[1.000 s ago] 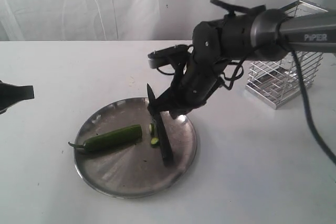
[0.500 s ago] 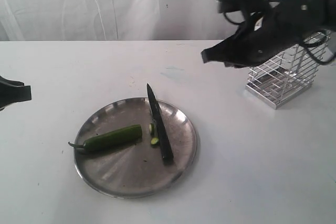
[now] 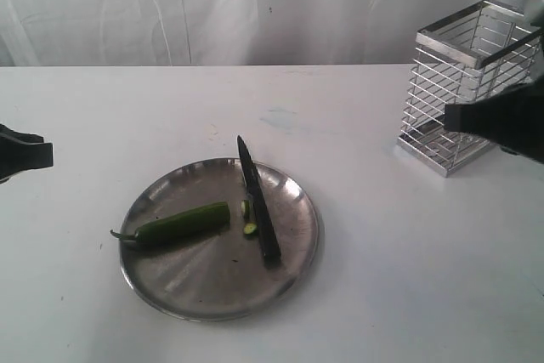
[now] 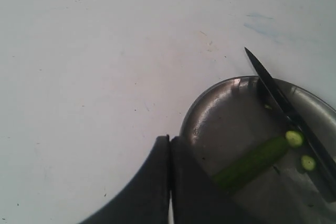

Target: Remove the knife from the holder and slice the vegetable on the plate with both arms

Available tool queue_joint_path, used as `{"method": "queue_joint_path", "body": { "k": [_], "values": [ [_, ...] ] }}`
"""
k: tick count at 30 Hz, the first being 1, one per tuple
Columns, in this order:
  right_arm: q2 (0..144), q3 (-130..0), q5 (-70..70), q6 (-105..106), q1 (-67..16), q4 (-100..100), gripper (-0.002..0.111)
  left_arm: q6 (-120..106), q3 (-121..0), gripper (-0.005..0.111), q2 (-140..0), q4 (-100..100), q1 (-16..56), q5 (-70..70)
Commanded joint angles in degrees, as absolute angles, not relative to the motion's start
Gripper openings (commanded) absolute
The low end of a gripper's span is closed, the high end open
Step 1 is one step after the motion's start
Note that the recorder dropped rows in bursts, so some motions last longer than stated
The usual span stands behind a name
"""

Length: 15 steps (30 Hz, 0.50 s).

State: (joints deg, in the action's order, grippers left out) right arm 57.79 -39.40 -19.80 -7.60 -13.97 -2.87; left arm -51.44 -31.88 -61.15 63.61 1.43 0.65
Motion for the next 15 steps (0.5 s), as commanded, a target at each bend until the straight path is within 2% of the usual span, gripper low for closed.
{"method": "queue_joint_path", "body": {
  "k": [1, 9, 15],
  "values": [
    [51.48, -39.32, -29.1, -7.73, -13.69, -2.15, 0.0, -51.17, -31.45, 0.0, -60.7, 64.16, 1.42, 0.93],
    [34.45, -39.45, -25.18, -9.23, -13.25, 29.66, 0.0, -51.17, -31.45, 0.0, -60.7, 64.16, 1.42, 0.93],
    [26.14, -39.45, -25.58, -9.23, -2.34, 35.99, 0.0, -51.17, -31.45, 0.0, -60.7, 64.16, 1.42, 0.93]
  ]
}}
